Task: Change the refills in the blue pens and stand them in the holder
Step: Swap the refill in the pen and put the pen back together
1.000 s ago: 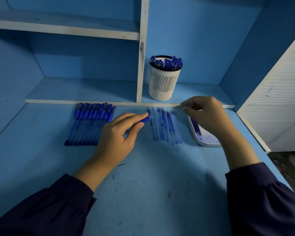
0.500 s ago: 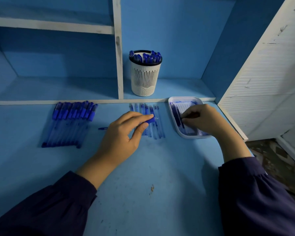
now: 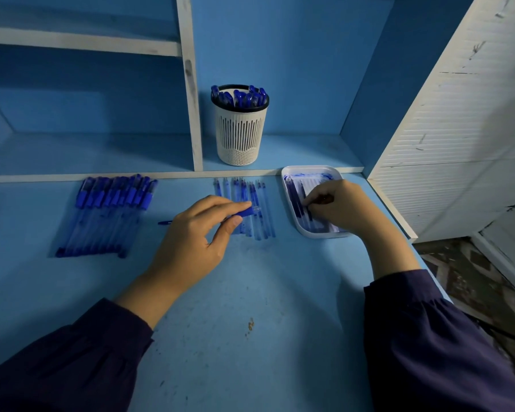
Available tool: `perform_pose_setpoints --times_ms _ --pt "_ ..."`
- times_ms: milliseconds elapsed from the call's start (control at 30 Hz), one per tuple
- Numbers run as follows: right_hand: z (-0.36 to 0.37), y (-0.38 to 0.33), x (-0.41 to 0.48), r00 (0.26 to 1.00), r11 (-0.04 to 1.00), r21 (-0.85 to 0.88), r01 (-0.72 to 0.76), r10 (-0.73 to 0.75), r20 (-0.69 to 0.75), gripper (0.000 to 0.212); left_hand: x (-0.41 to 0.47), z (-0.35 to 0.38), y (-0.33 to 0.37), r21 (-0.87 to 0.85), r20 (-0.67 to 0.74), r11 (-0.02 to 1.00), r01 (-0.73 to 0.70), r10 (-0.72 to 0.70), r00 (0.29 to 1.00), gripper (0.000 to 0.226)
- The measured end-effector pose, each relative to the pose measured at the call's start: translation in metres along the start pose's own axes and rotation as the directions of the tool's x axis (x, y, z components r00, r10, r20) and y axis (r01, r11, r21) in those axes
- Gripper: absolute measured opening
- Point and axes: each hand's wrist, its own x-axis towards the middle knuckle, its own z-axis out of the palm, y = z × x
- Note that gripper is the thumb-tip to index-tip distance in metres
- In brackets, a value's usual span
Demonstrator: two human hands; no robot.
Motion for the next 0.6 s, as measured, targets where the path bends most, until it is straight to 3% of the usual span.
perform_pose_setpoints --times_ms 200,467,600 --pt "0.0011 0.0016 -0.0001 0.999 0.999 -0.024 0.024 -0.024 -0.022 0.006 0.0005 0.0006 0.0008 0.001 -0.001 1.000 -0.002 0.002 1.000 0.025" --pt "0.0046 0.0014 0.0007 0.996 0.999 0.001 -0.042 0.042 -0.073 0.012 -0.0002 0.0009 -0.0006 -0.008 -0.004 1.000 -0.016 0.016 1.000 0.025" --pt "0.0024 -0.0016 -0.0012 0.990 0.986 0.126 -0.108 0.118 -0.080 0.023 -0.0002 0.0010 -0.0011 -0.029 -0.013 0.999 -0.014 0.014 1.000 0.025"
